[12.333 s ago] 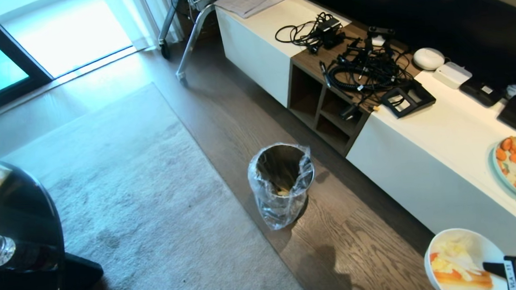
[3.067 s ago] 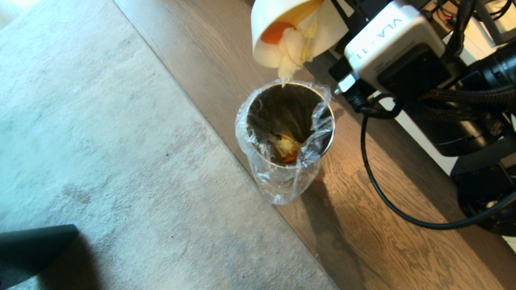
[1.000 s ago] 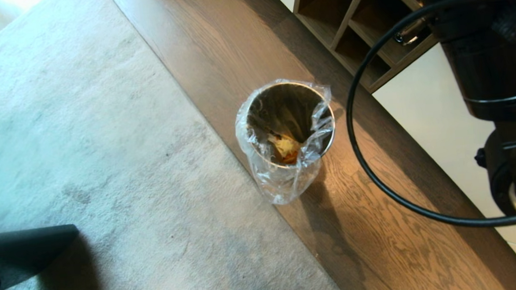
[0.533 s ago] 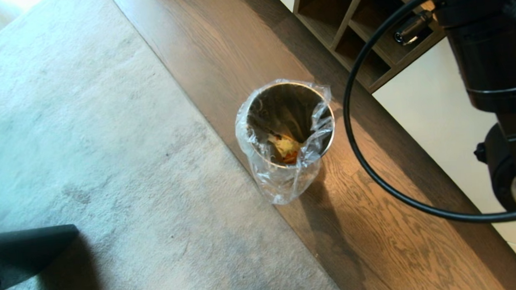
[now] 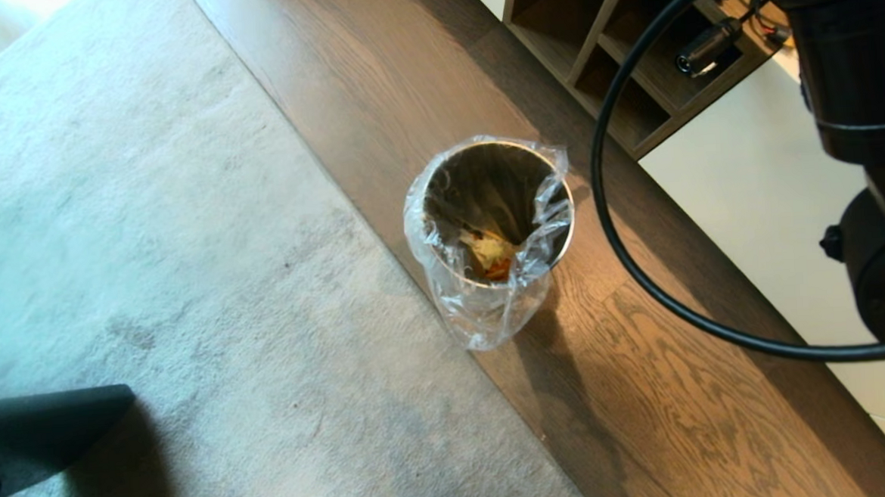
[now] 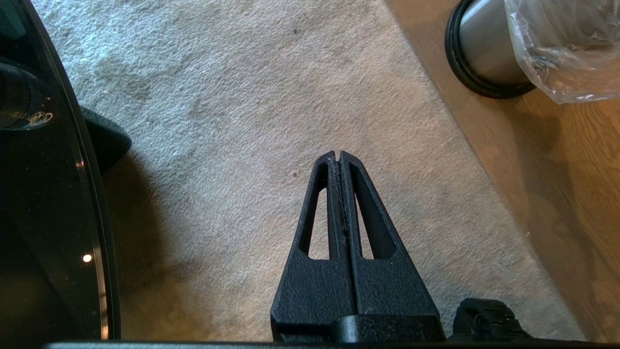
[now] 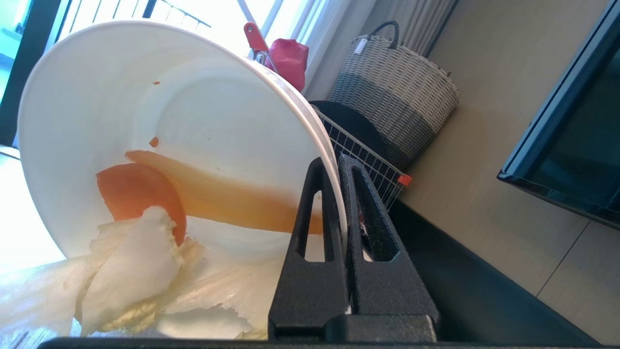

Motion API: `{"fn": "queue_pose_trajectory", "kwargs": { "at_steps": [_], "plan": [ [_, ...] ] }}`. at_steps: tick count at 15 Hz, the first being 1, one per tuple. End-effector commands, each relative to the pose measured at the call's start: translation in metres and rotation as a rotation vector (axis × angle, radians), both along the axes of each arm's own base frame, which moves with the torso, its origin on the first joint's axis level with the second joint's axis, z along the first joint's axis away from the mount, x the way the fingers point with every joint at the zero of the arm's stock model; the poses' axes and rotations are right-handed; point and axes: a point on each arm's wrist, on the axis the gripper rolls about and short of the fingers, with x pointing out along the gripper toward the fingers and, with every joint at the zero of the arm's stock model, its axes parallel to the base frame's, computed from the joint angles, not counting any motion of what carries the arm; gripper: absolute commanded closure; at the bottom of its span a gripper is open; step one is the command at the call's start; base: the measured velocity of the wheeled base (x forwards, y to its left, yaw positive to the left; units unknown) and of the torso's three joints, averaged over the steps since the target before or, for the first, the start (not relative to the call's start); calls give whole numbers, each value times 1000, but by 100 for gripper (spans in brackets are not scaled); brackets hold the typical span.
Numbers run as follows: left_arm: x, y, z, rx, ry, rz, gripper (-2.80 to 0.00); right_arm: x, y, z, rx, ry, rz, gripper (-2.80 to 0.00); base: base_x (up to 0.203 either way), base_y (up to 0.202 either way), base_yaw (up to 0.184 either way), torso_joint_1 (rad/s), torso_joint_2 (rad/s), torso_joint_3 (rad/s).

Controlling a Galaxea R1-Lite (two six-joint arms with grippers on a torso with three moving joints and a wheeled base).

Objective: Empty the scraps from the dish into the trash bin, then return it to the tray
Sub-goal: Pour the leftover food from the bowl into the trash can

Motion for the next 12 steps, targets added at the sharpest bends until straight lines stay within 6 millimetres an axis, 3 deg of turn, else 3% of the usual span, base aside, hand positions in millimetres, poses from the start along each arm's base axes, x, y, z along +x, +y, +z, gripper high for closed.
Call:
{"fn": "queue_pose_trajectory", "kwargs": {
  "at_steps": [1, 12],
  "plan": [
    [0, 0, 0, -1, -1, 1, 0, -3, -4, 3, 38, -34, -5, 0, 0, 0, 0, 0, 0, 0],
    [0, 0, 0, -1, -1, 1, 0, -5, -6, 9, 41, -61, 28, 0, 0, 0, 0, 0, 0, 0]
  ]
}}
